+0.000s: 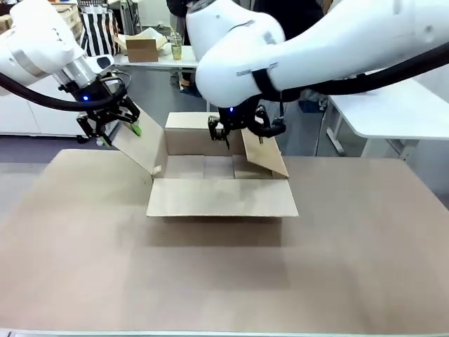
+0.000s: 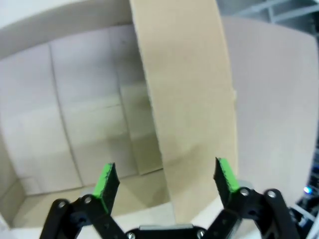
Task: Pack the gift set into the box.
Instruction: Place both hands on the side flaps of the Package Box and spread them outward.
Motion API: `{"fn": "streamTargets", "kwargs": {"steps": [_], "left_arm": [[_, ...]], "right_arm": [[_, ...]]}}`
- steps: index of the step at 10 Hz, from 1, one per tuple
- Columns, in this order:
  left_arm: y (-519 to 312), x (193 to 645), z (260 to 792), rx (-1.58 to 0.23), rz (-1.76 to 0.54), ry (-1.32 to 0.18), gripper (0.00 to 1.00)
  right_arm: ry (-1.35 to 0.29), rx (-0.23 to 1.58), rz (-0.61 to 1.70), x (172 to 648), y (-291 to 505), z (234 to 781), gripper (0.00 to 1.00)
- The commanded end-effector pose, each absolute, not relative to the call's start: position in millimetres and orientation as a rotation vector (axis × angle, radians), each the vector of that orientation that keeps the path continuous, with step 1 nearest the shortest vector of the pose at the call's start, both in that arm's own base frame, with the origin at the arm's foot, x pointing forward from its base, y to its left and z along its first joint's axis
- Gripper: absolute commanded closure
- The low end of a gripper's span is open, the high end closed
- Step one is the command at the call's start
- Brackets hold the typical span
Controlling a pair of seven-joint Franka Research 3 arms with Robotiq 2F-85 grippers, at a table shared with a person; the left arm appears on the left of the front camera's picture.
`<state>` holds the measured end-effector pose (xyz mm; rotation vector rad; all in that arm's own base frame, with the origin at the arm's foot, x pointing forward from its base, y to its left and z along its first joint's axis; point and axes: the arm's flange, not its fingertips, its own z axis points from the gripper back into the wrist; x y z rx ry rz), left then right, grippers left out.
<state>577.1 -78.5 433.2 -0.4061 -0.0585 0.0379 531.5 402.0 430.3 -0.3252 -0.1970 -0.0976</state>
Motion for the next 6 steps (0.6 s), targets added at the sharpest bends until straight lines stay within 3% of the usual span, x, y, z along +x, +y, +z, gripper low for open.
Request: {"fn": "streamTargets", "kwargs": {"steps": [1, 6], "left_arm": [[-76.6, 575.2, 435.2, -0.391, 0.034, -0.063, 0.00], [-76.6, 575.2, 435.2, -0.391, 0.034, -0.063, 0.00]], "right_arm": [[-0.160, -0.431, -0.097, 556.6, 432.0, 432.1, 0.00], [-0.109, -0.526, -0.104, 559.5, 386.2, 420.3, 0.00]]}}
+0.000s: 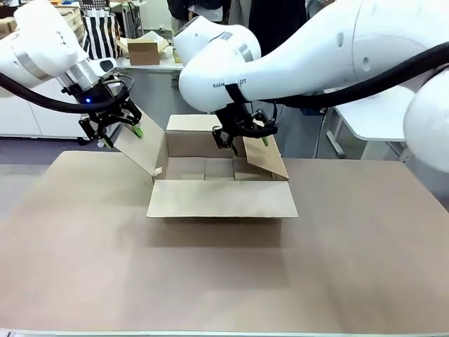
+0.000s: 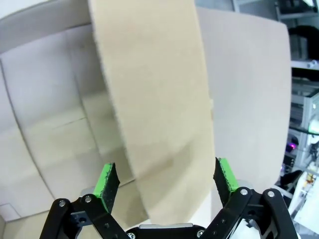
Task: Pack the gift set into the box.
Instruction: Place both hands on the side flaps of the Package Box and spread them outward.
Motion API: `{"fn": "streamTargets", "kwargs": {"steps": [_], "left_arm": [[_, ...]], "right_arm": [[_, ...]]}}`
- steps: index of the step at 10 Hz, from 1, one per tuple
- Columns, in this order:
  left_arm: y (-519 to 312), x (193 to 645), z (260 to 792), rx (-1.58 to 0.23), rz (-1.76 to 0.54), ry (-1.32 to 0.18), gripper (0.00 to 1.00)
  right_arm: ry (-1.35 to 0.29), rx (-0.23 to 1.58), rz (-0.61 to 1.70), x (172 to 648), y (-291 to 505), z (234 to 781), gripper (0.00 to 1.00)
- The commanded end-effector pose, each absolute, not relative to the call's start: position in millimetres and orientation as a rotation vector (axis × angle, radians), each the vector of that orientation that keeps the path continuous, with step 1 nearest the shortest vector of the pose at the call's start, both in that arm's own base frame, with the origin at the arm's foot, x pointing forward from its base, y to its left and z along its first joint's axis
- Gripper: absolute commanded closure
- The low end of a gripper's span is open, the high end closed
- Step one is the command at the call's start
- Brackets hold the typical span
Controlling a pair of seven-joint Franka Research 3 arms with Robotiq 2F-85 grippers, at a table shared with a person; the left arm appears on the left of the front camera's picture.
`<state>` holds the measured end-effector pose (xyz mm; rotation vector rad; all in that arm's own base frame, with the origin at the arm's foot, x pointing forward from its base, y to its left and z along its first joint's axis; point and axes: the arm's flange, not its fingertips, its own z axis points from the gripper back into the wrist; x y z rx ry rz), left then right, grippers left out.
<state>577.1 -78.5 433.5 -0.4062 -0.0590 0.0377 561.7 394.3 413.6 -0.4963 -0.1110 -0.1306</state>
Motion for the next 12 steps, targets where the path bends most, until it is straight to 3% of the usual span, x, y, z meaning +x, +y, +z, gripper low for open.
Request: {"fn": "streamTargets", "kwargs": {"steps": [1, 6, 9, 12], "left_arm": [[-76.6, 575.2, 435.2, -0.391, 0.034, -0.063, 0.00], [-76.6, 575.2, 435.2, -0.391, 0.034, -0.063, 0.00], [-76.6, 575.2, 435.2, -0.391, 0.034, -0.063, 0.00], [-76.6, 575.2, 435.2, -0.391, 0.034, -0.063, 0.00]], "right_arm": [[-0.113, -0.513, -0.128, 558.1, 368.8, 426.1, 0.00], [-0.083, -0.266, -0.218, 534.6, 255.0, 485.9, 0.00], [0.023, -0.094, -0.202, 534.1, 188.2, 476.7, 0.00], [0.019, 0.142, -0.202, 528.1, 135.7, 444.4, 0.00]]}}
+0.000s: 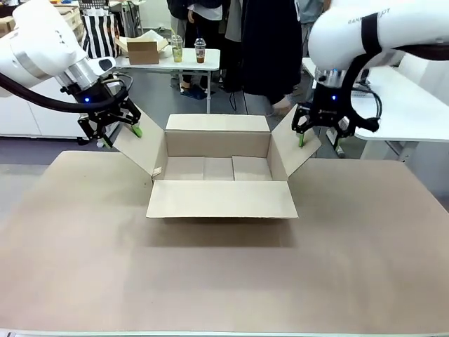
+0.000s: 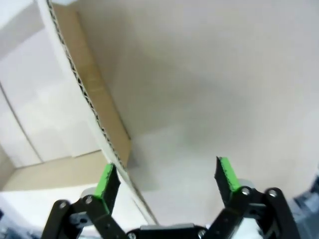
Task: Pack the gift set into the box.
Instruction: Place both hands on the side flaps of the Package Box and spread them outward, then lift both hands away from the flaps of the Package Box.
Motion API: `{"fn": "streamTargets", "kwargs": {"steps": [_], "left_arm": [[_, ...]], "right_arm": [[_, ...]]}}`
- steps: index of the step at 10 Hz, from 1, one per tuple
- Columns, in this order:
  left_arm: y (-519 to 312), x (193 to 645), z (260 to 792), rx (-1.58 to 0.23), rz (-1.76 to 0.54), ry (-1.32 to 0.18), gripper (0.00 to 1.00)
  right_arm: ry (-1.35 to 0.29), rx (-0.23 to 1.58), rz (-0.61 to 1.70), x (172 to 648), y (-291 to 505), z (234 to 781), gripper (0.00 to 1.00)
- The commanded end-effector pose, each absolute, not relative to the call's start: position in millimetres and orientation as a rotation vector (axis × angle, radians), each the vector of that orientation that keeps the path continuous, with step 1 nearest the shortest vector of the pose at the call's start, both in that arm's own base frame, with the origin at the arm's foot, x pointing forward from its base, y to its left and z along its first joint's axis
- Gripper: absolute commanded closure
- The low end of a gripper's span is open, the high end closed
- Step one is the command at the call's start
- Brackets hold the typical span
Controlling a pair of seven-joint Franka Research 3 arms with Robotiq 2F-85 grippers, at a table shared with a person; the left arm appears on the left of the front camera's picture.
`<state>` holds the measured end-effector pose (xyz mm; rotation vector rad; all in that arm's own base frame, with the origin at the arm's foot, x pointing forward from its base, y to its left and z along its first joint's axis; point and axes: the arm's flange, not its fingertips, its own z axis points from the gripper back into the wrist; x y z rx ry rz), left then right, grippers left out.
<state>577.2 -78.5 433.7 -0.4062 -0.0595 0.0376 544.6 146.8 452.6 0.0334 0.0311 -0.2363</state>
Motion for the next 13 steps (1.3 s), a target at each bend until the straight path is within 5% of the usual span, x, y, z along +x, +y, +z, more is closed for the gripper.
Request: {"fn": "streamTargets", "kwargs": {"steps": [1, 3, 4, 13], "left_arm": [[-76.6, 575.2, 435.2, -0.391, 0.034, -0.063, 0.00], [-76.6, 575.2, 435.2, -0.391, 0.034, -0.063, 0.00], [-76.6, 575.2, 435.2, -0.391, 0.034, -0.063, 0.00], [-76.6, 575.2, 435.2, -0.391, 0.034, -0.063, 0.00]], "right_arm": [[-0.005, 0.271, -0.174, 526.1, 120.1, 437.8, 0.00], [-0.035, 0.598, -0.121, 523.8, 95.0, 420.8, 0.00], [-0.018, 0.252, -0.224, 541.9, 117.2, 437.1, 0.00], [-0.018, 0.252, -0.224, 541.9, 117.2, 437.1, 0.00]]}}
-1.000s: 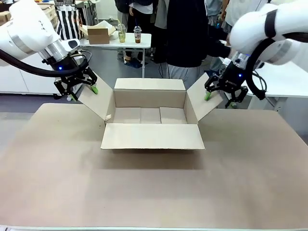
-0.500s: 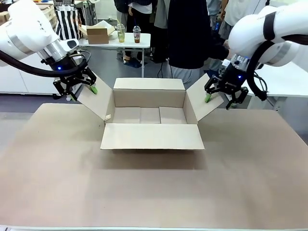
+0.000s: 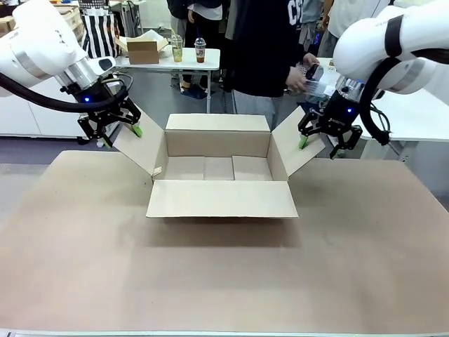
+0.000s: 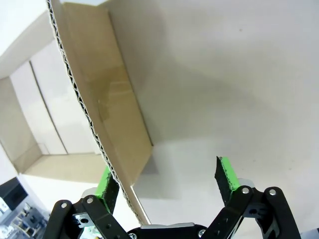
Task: Pack the gift set into the box.
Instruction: Lift both hands away from the flaps of the Package Box.
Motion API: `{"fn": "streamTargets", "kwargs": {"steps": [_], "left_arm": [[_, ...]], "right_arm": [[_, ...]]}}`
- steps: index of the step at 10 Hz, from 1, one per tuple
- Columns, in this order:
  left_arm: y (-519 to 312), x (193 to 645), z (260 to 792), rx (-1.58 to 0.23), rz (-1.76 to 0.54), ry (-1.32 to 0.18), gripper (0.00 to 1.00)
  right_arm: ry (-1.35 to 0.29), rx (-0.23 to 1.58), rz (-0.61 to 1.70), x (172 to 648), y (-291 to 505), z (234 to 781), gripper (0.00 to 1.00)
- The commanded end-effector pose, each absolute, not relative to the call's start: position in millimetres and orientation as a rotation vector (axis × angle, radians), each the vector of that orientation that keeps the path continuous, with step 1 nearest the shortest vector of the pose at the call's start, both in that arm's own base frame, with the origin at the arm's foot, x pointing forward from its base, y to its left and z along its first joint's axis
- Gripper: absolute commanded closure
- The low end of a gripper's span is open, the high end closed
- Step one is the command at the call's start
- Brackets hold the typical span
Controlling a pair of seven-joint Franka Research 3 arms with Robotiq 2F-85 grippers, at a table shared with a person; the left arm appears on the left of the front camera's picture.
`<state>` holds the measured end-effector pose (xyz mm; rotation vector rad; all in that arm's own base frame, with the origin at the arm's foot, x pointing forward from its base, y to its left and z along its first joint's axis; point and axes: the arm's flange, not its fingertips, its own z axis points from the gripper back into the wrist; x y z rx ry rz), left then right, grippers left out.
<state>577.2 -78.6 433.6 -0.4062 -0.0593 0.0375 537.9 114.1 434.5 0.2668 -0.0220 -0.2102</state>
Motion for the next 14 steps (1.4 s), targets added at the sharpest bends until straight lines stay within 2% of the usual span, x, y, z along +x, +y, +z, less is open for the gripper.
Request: {"fn": "streamTargets", "kwargs": {"steps": [1, 14], "left_arm": [[-76.6, 575.2, 435.2, -0.391, 0.034, -0.063, 0.00], [-76.6, 575.2, 435.2, -0.391, 0.034, -0.063, 0.00]], "right_arm": [[-0.018, 0.252, -0.224, 541.9, 117.2, 437.1, 0.00], [-0.018, 0.252, -0.224, 541.9, 117.2, 437.1, 0.00]]}}
